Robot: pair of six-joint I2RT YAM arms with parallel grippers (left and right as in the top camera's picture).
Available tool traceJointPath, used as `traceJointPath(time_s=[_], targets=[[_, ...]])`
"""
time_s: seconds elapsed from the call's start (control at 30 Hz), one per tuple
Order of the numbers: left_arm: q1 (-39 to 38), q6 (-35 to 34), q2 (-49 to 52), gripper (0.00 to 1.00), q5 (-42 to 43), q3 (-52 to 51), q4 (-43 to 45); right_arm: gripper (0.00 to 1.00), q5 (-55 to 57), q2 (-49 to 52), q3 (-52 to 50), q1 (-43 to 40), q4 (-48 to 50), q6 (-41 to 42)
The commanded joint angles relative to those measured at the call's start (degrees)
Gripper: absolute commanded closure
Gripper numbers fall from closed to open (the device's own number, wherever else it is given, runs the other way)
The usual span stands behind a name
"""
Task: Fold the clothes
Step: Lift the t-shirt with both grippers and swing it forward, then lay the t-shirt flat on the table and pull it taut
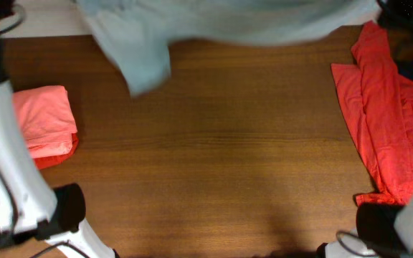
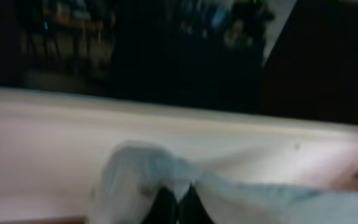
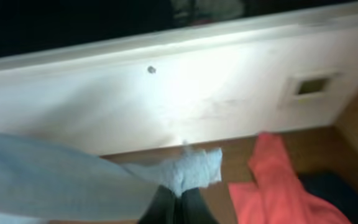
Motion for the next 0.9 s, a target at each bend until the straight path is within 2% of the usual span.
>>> traceJointPath(time_s=[0.0,0.03,0.07,0.23,0.4,0.43,0.6,0.87], targets=[[-0.74,6.54,1.55,1.0,1.03,1.64,-12.55,0.96,3.67,2.75,-2.16,-0.26,-6.1,-0.85],[-1.55,9.38,2.34,1.0,-0.26,0.55,-20.35,0.96,4.44,3.37,-4.35,-0.24,-8.68,-0.85],[-1.99,10.34,3.02,1.0,-0.94,-0.15,-24.35,0.96,5.49,4.0,-6.12,-0.26,-10.19,-0.87],[-5.03,19.43,8.79,1.0,-1.53,-5.44,-40.09,0.96,8.7,5.97,-20.28,-0.26,-13.6,-0.87],[-7.52,20.26,12.9,1.0,-6.21,-20.81,-40.39,0.96,8.7,6.1,-39.76,-0.26,-9.68,-1.92],[-7.87,20.24,13.7,1.0,-7.52,-26.16,-39.34,0.96,8.7,6.1,-45.33,-0.26,-7.74,-1.92],[-7.76,19.76,14.01,1.0,-10.56,-44.09,-33.68,0.96,8.7,6.1,-59.49,-0.26,-2.56,-1.9],[-7.08,18.82,14.01,1.0,-16.0,-55.78,-35.54,0.96,8.9,6.08,-67.76,-1.38,-2.43,-1.42]])
